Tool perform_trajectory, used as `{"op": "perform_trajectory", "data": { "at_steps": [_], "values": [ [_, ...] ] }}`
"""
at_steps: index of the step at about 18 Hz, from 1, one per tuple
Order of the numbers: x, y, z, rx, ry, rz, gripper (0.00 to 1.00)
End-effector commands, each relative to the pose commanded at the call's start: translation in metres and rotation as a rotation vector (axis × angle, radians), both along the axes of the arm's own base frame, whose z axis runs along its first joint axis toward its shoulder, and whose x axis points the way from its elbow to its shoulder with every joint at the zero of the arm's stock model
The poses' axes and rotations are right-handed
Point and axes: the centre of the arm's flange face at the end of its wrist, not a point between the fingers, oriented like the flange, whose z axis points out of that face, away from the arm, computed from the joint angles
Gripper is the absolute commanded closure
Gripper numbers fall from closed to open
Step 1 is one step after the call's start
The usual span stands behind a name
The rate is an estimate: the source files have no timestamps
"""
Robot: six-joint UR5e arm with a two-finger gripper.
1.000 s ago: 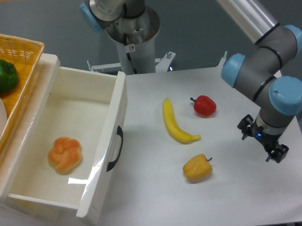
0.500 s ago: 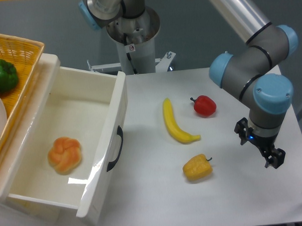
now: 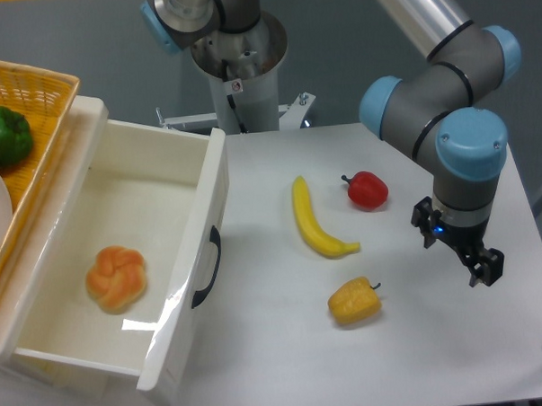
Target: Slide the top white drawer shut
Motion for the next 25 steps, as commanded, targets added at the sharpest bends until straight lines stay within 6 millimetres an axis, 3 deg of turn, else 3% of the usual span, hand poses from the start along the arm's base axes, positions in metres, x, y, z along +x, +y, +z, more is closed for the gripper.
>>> {"op": "perform_trajectory", "data": {
  "at_steps": [4, 5, 6, 7, 9, 12, 14, 21, 22, 25],
  "values": [
    [0.005, 0.014, -0.008, 0.151, -0.114, 0.203, 0.09],
    [0.005, 0.018, -0.016, 0.204, -0.175, 0.248, 0.20],
    [0.001, 0.020, -0.026, 0.272, -0.255, 0.311, 0.21],
    [0.000, 0.019, -0.027, 0.320, -0.314, 0.378, 0.36],
    [0.002, 0.022, -0.026, 0.314, -0.311, 0.396, 0.55],
    [0.010, 0.031, -0.020, 0.318, -0.307, 0.384, 0.78],
    [0.015, 0.036, -0.016, 0.322, -0.302, 0.377, 0.87],
    [0.026, 0.054, -0.010, 0.389, -0.381, 0.453, 0.91],
    [0.030, 0.059, -0.011, 0.401, -0.408, 0.473, 0.98],
    [0.041, 0.074, -0.016, 0.411, -0.463, 0.514, 1.00]
  ]
}}
